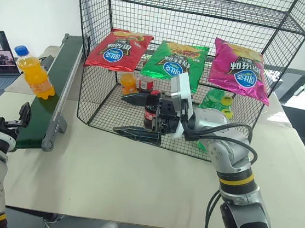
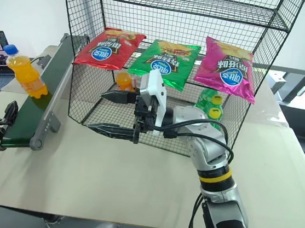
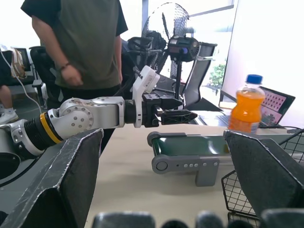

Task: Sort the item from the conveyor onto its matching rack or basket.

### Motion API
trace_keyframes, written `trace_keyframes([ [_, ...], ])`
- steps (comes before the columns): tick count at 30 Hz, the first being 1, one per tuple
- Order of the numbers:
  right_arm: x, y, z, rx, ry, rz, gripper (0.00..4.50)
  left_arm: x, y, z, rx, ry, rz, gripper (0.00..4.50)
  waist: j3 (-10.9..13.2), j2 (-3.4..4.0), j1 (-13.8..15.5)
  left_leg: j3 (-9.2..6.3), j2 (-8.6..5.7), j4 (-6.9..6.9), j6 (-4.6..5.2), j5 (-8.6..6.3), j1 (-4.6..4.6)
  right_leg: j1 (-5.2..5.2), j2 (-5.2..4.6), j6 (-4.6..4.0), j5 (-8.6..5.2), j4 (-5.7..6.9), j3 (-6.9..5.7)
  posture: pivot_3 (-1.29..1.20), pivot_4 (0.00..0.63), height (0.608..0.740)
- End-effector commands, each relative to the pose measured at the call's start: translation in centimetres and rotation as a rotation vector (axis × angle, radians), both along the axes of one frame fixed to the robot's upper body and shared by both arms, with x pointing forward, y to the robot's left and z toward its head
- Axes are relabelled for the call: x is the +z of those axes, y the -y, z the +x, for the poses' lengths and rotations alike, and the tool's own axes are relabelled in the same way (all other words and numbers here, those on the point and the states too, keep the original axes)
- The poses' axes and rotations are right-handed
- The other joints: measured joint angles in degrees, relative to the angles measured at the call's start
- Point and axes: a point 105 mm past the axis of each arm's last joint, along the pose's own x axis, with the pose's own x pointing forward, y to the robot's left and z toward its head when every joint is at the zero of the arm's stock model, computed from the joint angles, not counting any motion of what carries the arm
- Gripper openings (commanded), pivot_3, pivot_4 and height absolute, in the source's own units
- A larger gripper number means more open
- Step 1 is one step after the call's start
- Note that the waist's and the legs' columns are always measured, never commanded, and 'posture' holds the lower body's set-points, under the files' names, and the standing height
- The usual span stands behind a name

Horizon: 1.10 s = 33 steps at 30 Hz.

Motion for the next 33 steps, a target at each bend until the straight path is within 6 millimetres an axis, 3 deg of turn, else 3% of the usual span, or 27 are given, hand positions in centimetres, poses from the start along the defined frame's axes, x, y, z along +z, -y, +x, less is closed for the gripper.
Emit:
trace_keyframes([
  [1,1.0,0.3,-0.6,-0.001,0.065,0.023,4.50,1.3,-0.4,0.0,0.009,0.025,0.048,4.47,0.0,0.00,0.0,0.00,0.00,0.00,0.00,0.00,0.00,0.00,0.00,0.00,0.00,0.00,0.00,0.00,0.150,0.738],
  [18,1.4,0.3,-1.0,0.009,0.069,0.042,4.50,2.0,0.0,1.5,-0.060,0.027,0.057,4.47,0.0,0.00,-0.1,0.01,0.01,-0.07,0.00,0.00,0.00,-0.04,0.00,0.00,0.00,-0.01,-0.01,0.00,0.150,0.738],
  [21,1.4,0.4,-1.1,0.003,0.064,0.043,4.50,2.0,0.5,1.3,-0.091,0.040,0.043,3.76,0.0,0.00,0.0,0.00,0.00,-0.06,0.00,0.00,0.00,-0.04,0.00,0.00,0.00,-0.01,-0.01,0.00,0.150,0.738],
  [23,1.4,0.4,-1.1,-0.004,0.060,0.044,4.50,1.9,1.0,1.1,-0.105,0.040,0.038,3.04,0.0,0.00,0.1,0.01,0.00,-0.06,0.00,0.00,0.00,-0.04,-0.01,0.00,0.00,-0.01,-0.02,0.00,0.150,0.738],
  [24,1.3,0.5,-1.1,-0.009,0.057,0.045,4.50,2.0,1.2,0.9,-0.108,0.041,0.036,3.00,0.0,0.00,0.1,0.00,0.01,-0.06,0.00,0.00,-0.01,-0.03,-0.01,0.00,0.00,-0.02,-0.02,0.00,0.150,0.738],
  [28,0.7,1.1,-0.5,-0.076,0.044,0.032,4.50,2.6,4.0,-0.1,-0.180,0.040,0.052,3.00,0.0,-0.02,0.2,0.00,-0.01,-0.06,-0.01,0.00,-0.01,-0.02,-0.06,0.00,0.00,-0.04,-0.02,0.00,0.150,0.738],
  [33,-2.2,2.8,0.3,-0.226,0.002,-0.030,4.50,3.5,9.2,-0.6,-0.339,0.006,0.060,2.99,0.0,-0.11,0.6,-0.01,-0.07,-0.06,-0.01,0.00,-0.06,0.01,-0.13,0.01,0.00,-0.12,-0.04,0.00,0.150,0.738],
])
